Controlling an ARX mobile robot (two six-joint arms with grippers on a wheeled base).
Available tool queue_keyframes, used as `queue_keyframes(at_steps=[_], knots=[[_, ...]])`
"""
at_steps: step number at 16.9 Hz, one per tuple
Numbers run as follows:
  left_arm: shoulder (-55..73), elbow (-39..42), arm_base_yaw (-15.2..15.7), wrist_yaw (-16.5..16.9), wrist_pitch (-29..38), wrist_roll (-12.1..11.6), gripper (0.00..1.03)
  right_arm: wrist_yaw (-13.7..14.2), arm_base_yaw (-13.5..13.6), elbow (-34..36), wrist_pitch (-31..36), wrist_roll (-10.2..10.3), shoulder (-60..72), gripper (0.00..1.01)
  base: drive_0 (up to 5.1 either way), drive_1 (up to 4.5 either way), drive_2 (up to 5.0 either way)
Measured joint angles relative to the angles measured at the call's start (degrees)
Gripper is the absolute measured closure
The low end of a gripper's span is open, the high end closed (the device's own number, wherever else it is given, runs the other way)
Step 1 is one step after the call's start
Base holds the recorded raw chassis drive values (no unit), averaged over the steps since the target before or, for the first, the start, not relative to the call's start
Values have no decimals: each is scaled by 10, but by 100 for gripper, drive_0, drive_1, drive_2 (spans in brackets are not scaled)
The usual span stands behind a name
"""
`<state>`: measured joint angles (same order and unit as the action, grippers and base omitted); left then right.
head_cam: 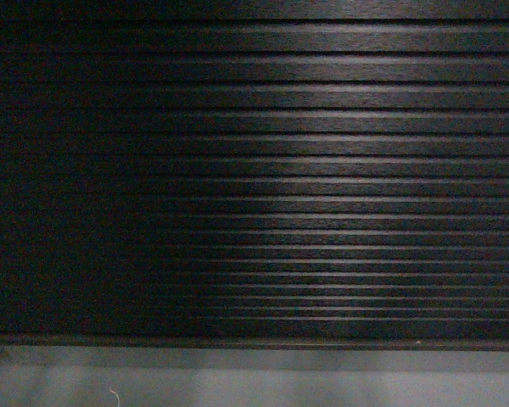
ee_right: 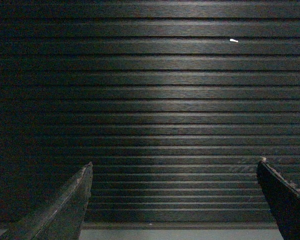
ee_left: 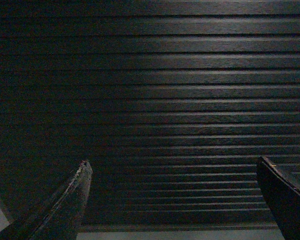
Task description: Place dark red mango on scale at checkout
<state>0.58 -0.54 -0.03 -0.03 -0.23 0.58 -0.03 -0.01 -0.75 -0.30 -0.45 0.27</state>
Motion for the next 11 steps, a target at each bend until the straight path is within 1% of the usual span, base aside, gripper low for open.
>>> queue_keyframes(at_steps=[11], knots=[[0, 0, 0, 0, 0, 0, 5, 0, 0, 0, 0, 0, 0, 3, 0, 0, 0]])
